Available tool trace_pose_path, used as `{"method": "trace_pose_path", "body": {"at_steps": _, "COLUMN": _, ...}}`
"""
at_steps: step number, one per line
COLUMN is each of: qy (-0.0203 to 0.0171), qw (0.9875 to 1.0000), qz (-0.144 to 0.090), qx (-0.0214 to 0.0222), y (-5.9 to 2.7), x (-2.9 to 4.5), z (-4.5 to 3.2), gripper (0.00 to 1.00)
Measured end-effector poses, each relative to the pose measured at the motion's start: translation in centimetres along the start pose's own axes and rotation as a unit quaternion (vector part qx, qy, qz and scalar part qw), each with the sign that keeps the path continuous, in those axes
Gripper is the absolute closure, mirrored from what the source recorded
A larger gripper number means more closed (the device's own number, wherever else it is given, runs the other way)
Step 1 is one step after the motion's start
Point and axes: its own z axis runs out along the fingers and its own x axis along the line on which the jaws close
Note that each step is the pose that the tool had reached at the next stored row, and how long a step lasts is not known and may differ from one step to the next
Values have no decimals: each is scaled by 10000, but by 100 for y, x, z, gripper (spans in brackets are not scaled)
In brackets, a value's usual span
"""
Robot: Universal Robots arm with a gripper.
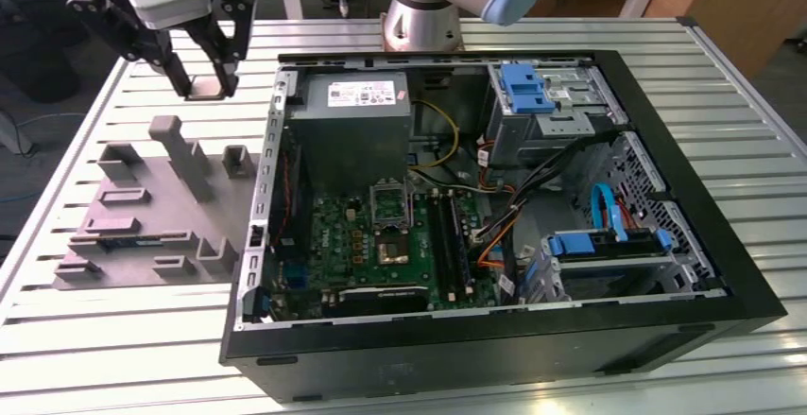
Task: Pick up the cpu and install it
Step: 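Pick up the cpu and move it towards the insertion slot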
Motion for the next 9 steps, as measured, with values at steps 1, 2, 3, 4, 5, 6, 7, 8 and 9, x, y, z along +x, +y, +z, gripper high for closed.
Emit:
{"method": "trace_pose_path", "body": {"at_steps": 1, "qy": 0, "qw": 10000, "qz": 0, "qx": 0, "y": -12, "x": 0, "z": -1, "gripper": 53}}
{"method": "trace_pose_path", "body": {"at_steps": 2, "qy": 0, "qw": 10000, "qz": 0, "qx": 0, "y": -19, "x": -1, "z": -1, "gripper": 53}}
{"method": "trace_pose_path", "body": {"at_steps": 3, "qy": 1, "qw": 10000, "qz": 0, "qx": 1, "y": -27, "x": -14, "z": -2, "gripper": 53}}
{"method": "trace_pose_path", "body": {"at_steps": 4, "qy": 0, "qw": 10000, "qz": 0, "qx": 0, "y": -27, "x": -20, "z": -1, "gripper": 53}}
{"method": "trace_pose_path", "body": {"at_steps": 5, "qy": 0, "qw": 10000, "qz": 0, "qx": 0, "y": -26, "x": -26, "z": -1, "gripper": 53}}
{"method": "trace_pose_path", "body": {"at_steps": 6, "qy": 0, "qw": 10000, "qz": 0, "qx": 0, "y": -26, "x": -31, "z": -1, "gripper": 53}}
{"method": "trace_pose_path", "body": {"at_steps": 7, "qy": 0, "qw": 10000, "qz": 0, "qx": 0, "y": -26, "x": -35, "z": -1, "gripper": 53}}
{"method": "trace_pose_path", "body": {"at_steps": 8, "qy": 0, "qw": 10000, "qz": 0, "qx": 0, "y": -26, "x": -38, "z": -1, "gripper": 53}}
{"method": "trace_pose_path", "body": {"at_steps": 9, "qy": 0, "qw": 10000, "qz": 1, "qx": 0, "y": -26, "x": -42, "z": -1, "gripper": 53}}
